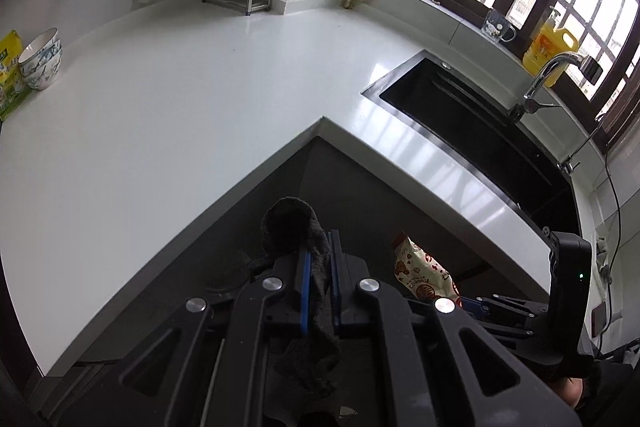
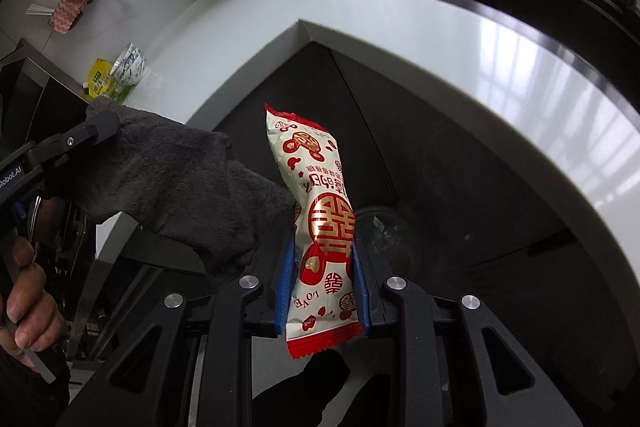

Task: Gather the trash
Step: 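Carry the grey cloth with the left gripper while the right gripper carries the LOVE wrapper to the bin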

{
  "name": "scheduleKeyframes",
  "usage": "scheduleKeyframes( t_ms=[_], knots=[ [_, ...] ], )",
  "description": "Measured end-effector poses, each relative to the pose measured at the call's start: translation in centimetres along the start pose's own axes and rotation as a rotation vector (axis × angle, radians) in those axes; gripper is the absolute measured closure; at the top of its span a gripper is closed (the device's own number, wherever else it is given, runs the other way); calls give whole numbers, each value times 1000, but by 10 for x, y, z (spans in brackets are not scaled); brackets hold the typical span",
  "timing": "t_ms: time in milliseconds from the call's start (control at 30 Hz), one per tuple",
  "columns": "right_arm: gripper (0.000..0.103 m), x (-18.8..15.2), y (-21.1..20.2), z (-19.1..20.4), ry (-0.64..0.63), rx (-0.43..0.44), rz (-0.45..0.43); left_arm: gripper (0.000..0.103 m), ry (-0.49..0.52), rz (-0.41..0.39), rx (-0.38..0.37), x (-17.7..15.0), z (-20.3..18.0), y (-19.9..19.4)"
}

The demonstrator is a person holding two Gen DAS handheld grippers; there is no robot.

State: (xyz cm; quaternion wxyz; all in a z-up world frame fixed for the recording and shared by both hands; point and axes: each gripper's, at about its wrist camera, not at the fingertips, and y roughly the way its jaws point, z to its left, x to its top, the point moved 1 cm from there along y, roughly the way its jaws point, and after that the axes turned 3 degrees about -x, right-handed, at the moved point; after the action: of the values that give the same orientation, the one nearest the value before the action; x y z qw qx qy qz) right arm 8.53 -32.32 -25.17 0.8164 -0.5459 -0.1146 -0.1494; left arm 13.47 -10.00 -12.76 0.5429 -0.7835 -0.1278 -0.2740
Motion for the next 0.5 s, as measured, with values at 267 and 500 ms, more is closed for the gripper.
scheduleKeyframes(
  t_ms=[267,500],
  knots=[
    [78,-57,104,-27,92,-38,77,95,76,111,6,-63,26,95],
    [78,-88,232,-60,180,-38,124,95,92,154,-36,-118,66,205]
  ],
)
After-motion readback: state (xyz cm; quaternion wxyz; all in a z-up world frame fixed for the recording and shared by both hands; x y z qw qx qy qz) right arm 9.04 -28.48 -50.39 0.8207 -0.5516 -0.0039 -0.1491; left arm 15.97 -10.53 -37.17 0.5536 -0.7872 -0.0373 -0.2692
